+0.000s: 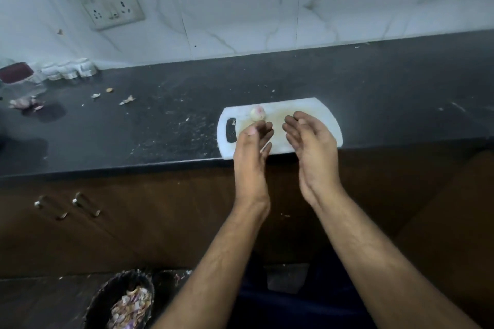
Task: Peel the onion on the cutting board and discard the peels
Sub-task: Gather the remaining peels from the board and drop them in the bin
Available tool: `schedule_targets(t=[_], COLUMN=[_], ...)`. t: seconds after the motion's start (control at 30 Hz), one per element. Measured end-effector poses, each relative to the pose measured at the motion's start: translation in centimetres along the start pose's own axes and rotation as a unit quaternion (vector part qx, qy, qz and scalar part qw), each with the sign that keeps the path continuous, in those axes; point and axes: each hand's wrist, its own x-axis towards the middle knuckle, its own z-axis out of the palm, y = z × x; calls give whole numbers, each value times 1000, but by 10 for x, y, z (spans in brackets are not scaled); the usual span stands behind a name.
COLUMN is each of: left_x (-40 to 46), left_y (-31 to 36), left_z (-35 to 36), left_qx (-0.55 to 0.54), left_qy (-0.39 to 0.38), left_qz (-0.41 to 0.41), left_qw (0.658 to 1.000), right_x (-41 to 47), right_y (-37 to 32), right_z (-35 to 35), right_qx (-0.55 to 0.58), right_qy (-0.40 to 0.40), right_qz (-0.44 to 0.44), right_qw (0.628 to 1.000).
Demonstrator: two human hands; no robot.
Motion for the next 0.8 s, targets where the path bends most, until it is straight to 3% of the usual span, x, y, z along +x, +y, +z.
schedule_targets(t=[0.07, 0.13, 0.2, 0.23, 0.3, 0.37, 0.5, 0.67, 0.8], left_x=[28, 54, 70, 74, 76, 77, 83, 86, 99], left_y=[-1, -5, -13, -18, -27, -33, -30, -29, -29], left_z=[-4, -10, -15, -16, -18, -19, -16, -20, -24], left_qx=[191, 377, 505, 536, 570, 588, 589, 591, 542], left_qy=[-54, -116, -166, -173, -156, -138, -141, -169, -156], left_qz=[51, 80, 100, 101, 106, 110, 87, 84, 83], left_qw=[979, 916, 841, 820, 800, 789, 791, 784, 821], right_x=[34, 65, 90, 97, 101, 98, 84, 84, 90], right_y=[-6, -7, -1, 4, 17, 27, 27, 22, 12], right_z=[-8, -19, -29, -31, -34, -35, -37, -42, -32], right_qx=[-259, -476, -591, -632, -707, -745, -713, -640, -657], right_qy=[2, -24, -68, -96, -149, -180, -252, -281, -262], right_qz=[-89, -134, -124, -104, -91, -137, -202, -185, -179], right_qw=[962, 869, 794, 762, 685, 628, 622, 691, 684])
